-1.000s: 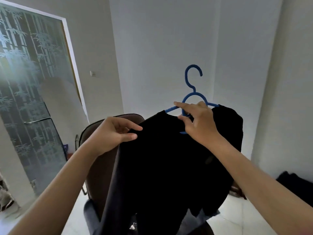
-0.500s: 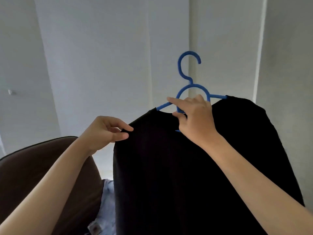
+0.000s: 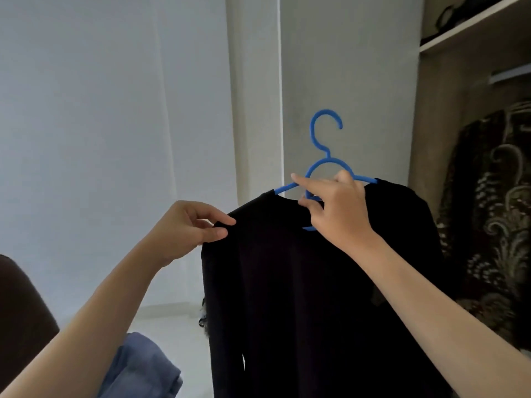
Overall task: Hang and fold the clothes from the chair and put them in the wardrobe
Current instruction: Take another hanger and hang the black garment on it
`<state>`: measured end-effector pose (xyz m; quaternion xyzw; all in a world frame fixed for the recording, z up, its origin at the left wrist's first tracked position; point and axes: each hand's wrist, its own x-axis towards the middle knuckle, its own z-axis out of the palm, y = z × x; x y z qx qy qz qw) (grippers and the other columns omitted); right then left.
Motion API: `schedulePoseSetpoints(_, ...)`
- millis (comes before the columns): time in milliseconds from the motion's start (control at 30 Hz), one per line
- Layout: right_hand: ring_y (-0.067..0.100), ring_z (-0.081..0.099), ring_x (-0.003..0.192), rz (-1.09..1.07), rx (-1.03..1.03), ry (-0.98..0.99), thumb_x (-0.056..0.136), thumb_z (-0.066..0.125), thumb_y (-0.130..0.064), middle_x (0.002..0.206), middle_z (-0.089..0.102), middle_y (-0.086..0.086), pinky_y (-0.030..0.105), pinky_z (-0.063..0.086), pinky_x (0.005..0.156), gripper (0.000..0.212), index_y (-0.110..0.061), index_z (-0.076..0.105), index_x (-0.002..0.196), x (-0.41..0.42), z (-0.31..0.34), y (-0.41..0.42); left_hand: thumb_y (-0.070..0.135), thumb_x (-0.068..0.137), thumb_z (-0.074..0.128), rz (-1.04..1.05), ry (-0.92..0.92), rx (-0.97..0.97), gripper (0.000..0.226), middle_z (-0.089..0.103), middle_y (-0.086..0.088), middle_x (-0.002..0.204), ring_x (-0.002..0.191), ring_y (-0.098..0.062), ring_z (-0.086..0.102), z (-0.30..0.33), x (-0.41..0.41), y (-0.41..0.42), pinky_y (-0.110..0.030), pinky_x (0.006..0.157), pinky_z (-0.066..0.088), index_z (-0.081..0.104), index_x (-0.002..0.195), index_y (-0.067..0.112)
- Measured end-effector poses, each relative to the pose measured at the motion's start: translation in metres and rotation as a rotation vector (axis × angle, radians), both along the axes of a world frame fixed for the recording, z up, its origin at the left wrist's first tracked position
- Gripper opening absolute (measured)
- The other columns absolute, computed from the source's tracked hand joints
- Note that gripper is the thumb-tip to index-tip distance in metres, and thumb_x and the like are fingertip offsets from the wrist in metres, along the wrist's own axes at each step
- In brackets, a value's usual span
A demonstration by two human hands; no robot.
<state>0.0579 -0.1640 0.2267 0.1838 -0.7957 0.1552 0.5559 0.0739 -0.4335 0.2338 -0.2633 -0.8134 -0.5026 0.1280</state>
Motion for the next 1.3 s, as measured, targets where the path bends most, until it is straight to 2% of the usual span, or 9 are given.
schedulePoseSetpoints(133, 0.017, 0.046, 0.077, -0.048, -0.027, -0.063, 0.082, 0.072, -0.014, 0.076, 0.068, -0.014, 0.037, 0.042, 0.072, 0.045, -0.03, 0.063, 0.123, 0.008, -0.007, 0.056, 0.006, 0.077, 0.075, -0.059, -0.01, -0.017, 0.021, 0.071, -0.02, 0.082, 0.08, -0.047, 0.062, -0.008, -0.007, 0.057, -0.046, 0.084, 0.05, 0.077, 0.084, 0.026)
schedulePoseSetpoints(267, 0.018, 0.047, 0.077, -0.078, -0.073, -0.102, 0.082, 0.071, -0.01, 0.079, 0.068, -0.011, 0.033, 0.046, 0.067, 0.047, -0.028, 0.062, 0.125, 0.013, -0.011, 0.103, 0.015, 0.074, 0.078, -0.11, -0.005, -0.028, 0.018, 0.068, -0.026, 0.084, 0.078, -0.056, 0.056, -0.014, -0.02, 0.108, -0.061, 0.089, 0.045, 0.076, 0.084, 0.03)
schedulePoseSetpoints(433, 0.017, 0.044, 0.084, -0.138, -0.126, -0.149, 0.085, 0.068, -0.007, 0.082, 0.066, -0.01, 0.036, 0.051, 0.067, 0.049, -0.028, 0.059, 0.128, 0.007, -0.013, 0.153, 0.008, 0.077, 0.075, -0.188, 0.006, -0.014, 0.025, 0.069, -0.02, 0.075, 0.071, -0.032, 0.06, -0.016, -0.041, 0.168, -0.049, 0.089, 0.05, 0.076, 0.081, 0.033)
schedulePoseSetpoints(533, 0.018, 0.044, 0.086, -0.181, -0.147, -0.168, 0.086, 0.067, -0.008, 0.082, 0.064, -0.008, 0.037, 0.051, 0.071, 0.049, -0.027, 0.057, 0.13, 0.002, -0.01, 0.181, 0.007, 0.078, 0.075, -0.257, 0.016, 0.009, 0.025, 0.06, 0.0, 0.054, 0.061, -0.015, 0.052, -0.019, -0.062, 0.2, -0.032, 0.076, 0.046, 0.076, 0.08, 0.033)
schedulePoseSetpoints(700, 0.015, 0.041, 0.086, -0.294, -0.157, -0.152, 0.087, 0.066, -0.008, 0.07, 0.044, -0.022, 0.028, 0.044, 0.068, 0.05, -0.028, 0.056, 0.131, -0.013, -0.009, 0.221, 0.018, 0.071, 0.078, -0.379, 0.065, 0.025, 0.022, 0.061, -0.035, 0.08, 0.067, -0.021, 0.048, -0.017, -0.101, 0.249, -0.031, 0.072, 0.04, 0.076, 0.08, 0.038)
schedulePoseSetpoints(867, 0.022, 0.045, 0.084, -0.419, -0.16, -0.036, 0.084, 0.068, -0.004, 0.068, 0.051, -0.017, 0.037, 0.048, 0.066, 0.049, -0.024, 0.059, 0.128, -0.047, -0.004, 0.257, 0.002, 0.079, 0.072, -0.464, 0.111, 0.039, 0.033, 0.064, -0.013, 0.074, 0.055, -0.006, 0.049, -0.005, -0.155, 0.298, -0.013, 0.06, 0.042, 0.075, 0.075, 0.035)
schedulePoseSetpoints(1000, 0.023, 0.047, 0.081, -0.49, -0.165, 0.077, 0.083, 0.069, -0.003, 0.072, 0.061, -0.004, 0.035, 0.048, 0.072, 0.049, -0.02, 0.059, 0.127, -0.073, 0.007, 0.283, 0.0, 0.078, 0.072, -0.55, 0.124, 0.114, 0.035, 0.069, -0.02, 0.082, 0.061, -0.011, 0.056, 0.011, -0.196, 0.332, -0.018, 0.065, 0.048, 0.076, 0.073, 0.034)
schedulePoseSetpoints(1167, 0.019, 0.045, 0.078, -0.584, -0.243, 0.268, 0.079, 0.07, 0.003, 0.075, 0.065, -0.004, 0.015, 0.031, 0.076, 0.047, -0.014, 0.064, 0.122, -0.098, 0.023, 0.318, 0.002, 0.077, 0.074, -0.626, 0.187, 0.179, 0.032, 0.066, -0.002, 0.071, 0.062, -0.013, 0.058, 0.034, -0.233, 0.381, -0.026, 0.066, 0.05, 0.073, 0.074, 0.033)
schedulePoseSetpoints(1300, 0.0, 0.036, 0.075, -0.654, -0.257, 0.4, 0.075, 0.071, 0.007, 0.073, 0.064, -0.005, 0.02, 0.033, 0.078, 0.044, -0.01, 0.068, 0.116, -0.111, 0.037, 0.349, 0.001, 0.078, 0.073, -0.676, 0.219, 0.2, 0.027, 0.067, -0.026, 0.082, 0.064, -0.022, 0.056, 0.053, -0.25, 0.422, -0.033, 0.066, 0.049, 0.071, 0.075, 0.028)
